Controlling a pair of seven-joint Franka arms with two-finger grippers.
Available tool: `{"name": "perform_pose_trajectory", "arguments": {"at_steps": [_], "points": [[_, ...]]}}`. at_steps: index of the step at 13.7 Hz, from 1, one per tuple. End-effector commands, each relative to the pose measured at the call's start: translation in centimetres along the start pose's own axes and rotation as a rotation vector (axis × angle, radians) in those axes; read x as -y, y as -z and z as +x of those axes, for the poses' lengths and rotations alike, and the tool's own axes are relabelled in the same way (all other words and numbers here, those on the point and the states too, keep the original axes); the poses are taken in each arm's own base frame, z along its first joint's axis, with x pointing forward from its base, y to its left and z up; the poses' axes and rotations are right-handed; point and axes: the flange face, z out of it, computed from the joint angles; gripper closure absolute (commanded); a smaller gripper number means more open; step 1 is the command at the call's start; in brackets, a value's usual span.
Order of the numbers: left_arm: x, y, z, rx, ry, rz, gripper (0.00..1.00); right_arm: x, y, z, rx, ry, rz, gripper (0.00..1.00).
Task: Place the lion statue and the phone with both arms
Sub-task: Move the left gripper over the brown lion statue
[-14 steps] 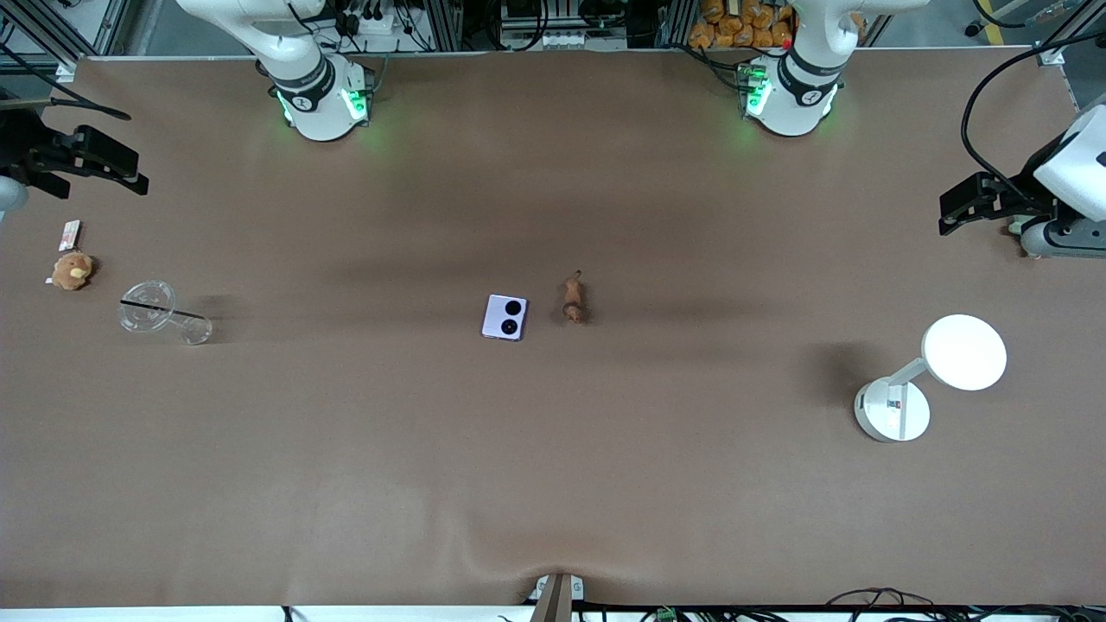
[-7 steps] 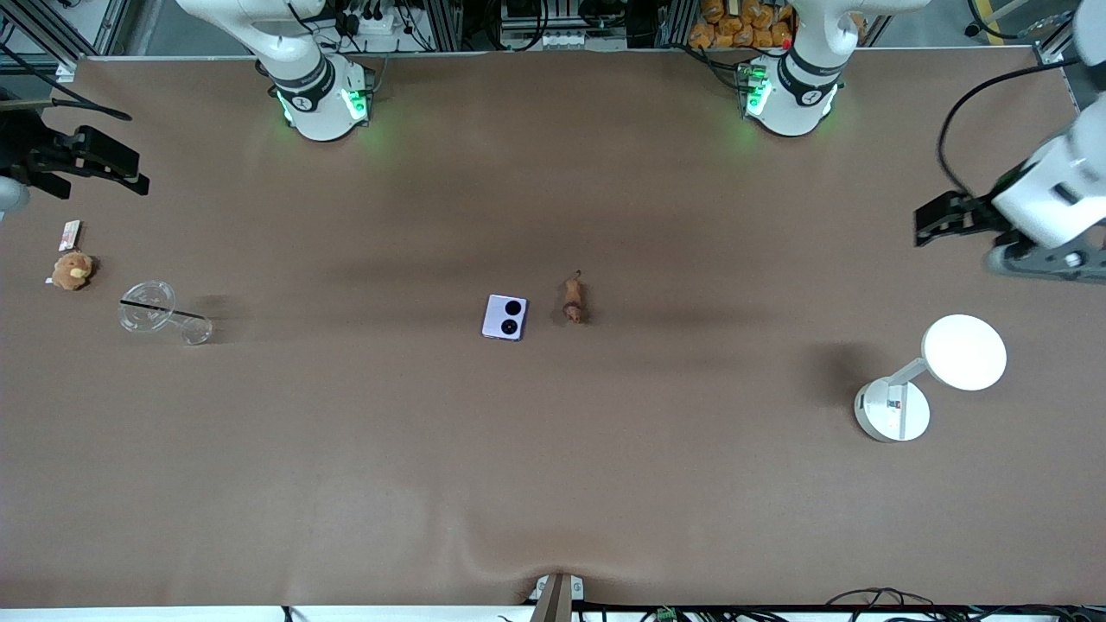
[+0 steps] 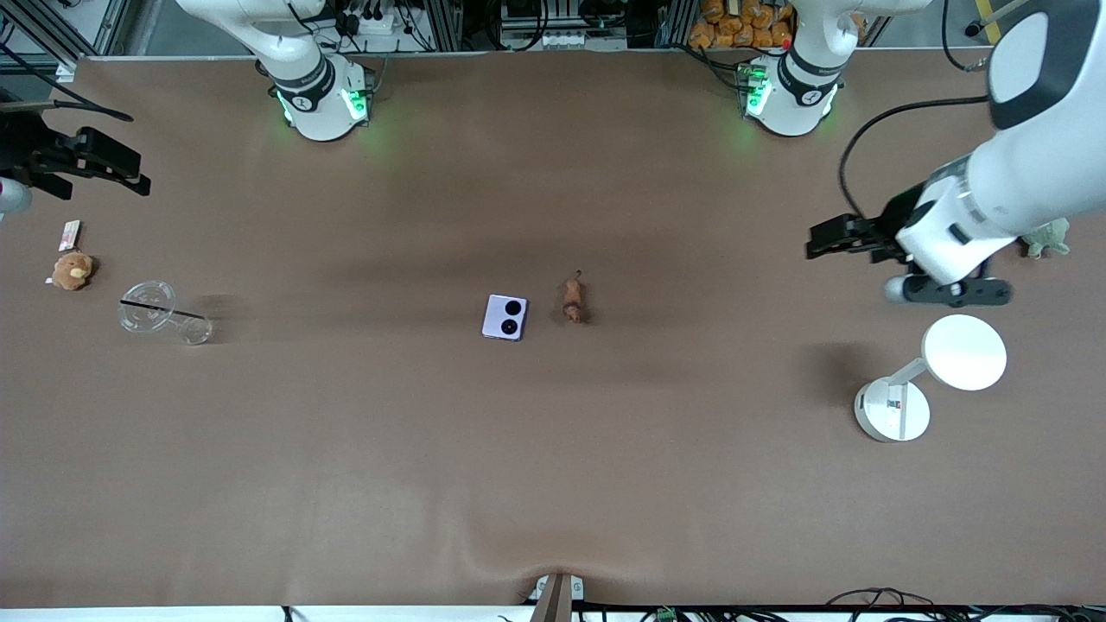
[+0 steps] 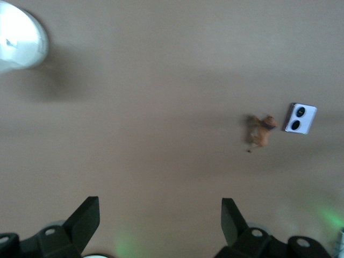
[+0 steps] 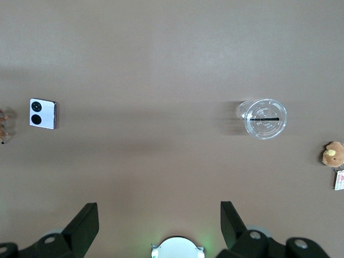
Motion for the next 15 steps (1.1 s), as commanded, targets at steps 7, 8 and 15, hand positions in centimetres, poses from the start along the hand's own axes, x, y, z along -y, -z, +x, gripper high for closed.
{"name": "perform_pose_trajectory", "arguments": {"at_steps": [7, 8, 15], "points": [[-17.4, -16.4, 0.5, 0.053, 0.022, 0.040, 0.00, 0.1, 0.1, -0.1, 0.004, 0.013, 0.010, 0.00], [-19.1, -18.8, 0.1, 0.061, 0.061, 0.053, 0.00, 0.2, 0.1, -0.2, 0.006, 0.013, 0.010, 0.00], [-25.3, -33.3, -1.7, -0.004, 0.091, 0.204, 0.00, 0.4, -0.1, -0.1, 0.009, 0.017, 0.010, 0.00]]}}
